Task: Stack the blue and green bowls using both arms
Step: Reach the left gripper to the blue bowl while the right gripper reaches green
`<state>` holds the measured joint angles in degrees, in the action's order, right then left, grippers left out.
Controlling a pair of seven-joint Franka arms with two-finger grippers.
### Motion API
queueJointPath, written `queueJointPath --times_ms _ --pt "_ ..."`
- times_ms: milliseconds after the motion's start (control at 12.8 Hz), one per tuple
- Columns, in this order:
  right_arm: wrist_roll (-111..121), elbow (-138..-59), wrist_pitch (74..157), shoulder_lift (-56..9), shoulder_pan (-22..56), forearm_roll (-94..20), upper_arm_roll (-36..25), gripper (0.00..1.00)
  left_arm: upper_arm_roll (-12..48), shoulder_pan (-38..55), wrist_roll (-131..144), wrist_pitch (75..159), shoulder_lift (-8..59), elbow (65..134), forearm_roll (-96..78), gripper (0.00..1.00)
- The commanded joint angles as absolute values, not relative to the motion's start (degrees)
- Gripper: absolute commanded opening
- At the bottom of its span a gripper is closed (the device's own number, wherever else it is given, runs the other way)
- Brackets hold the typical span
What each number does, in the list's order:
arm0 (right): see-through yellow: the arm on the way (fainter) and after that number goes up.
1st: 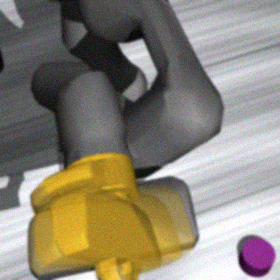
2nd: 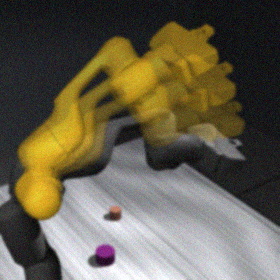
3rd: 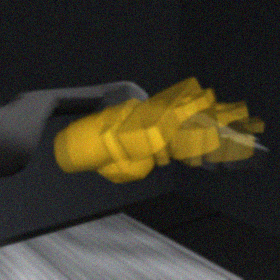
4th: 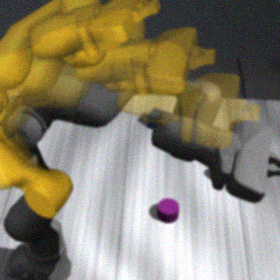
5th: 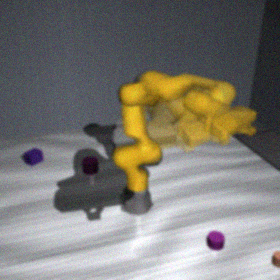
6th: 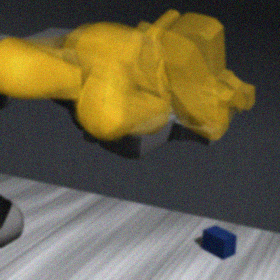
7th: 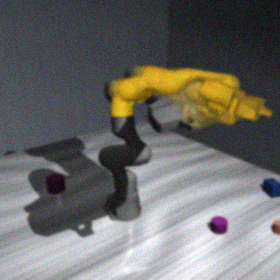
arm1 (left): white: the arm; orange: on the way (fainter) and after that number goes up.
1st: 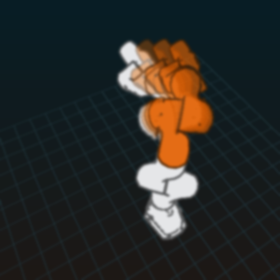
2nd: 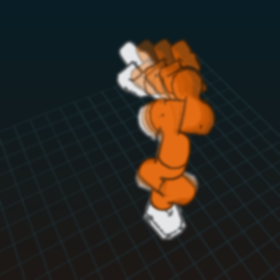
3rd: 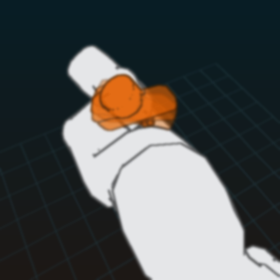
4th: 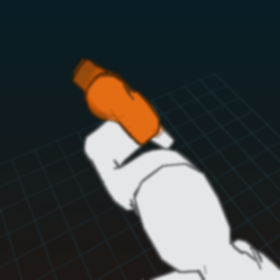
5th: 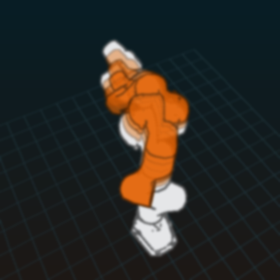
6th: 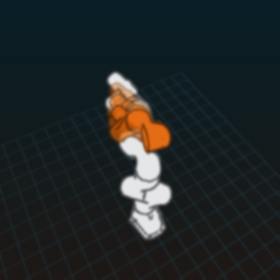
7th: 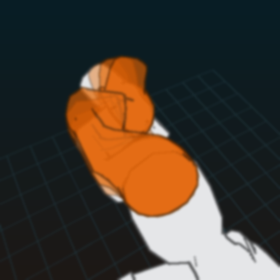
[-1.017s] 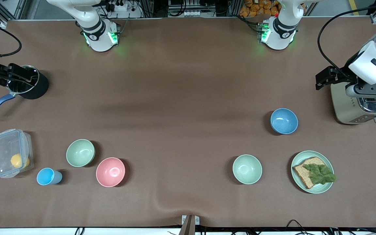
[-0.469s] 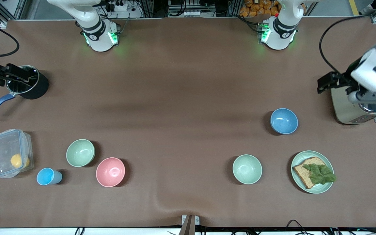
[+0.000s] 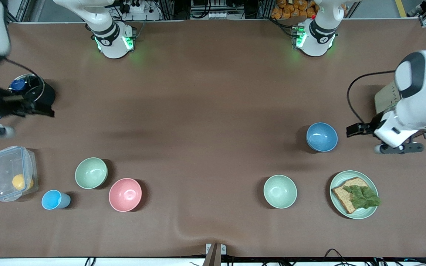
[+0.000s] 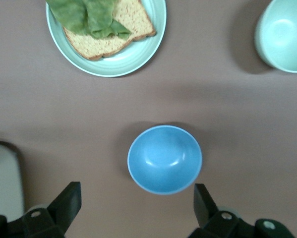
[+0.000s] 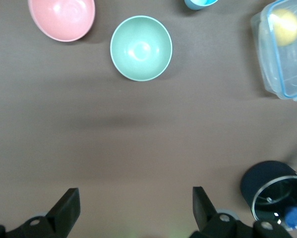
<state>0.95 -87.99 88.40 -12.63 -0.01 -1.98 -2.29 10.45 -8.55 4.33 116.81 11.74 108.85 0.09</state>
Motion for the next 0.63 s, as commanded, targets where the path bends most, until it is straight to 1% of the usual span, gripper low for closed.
queueJointPath --times_ms 0,313,547 --pt "0.79 -86.75 90.77 -17.48 -1.49 -1.41 -1.23 1.00 10.81 -9.23 4.22 124.87 12.64 116.09 0.44 1.00" --pt "0.79 -86.75 100.78 -25.47 -3.51 -0.97 -1.32 1.00 10.81 -9.40 3.43 132.16 17.48 120.22 2.37 1.00" --pt "0.79 -86.66 108.87 -30.40 -6.32 -0.88 -1.41 1.00 10.72 -9.93 3.43 138.50 18.71 124.36 3.68 1.00"
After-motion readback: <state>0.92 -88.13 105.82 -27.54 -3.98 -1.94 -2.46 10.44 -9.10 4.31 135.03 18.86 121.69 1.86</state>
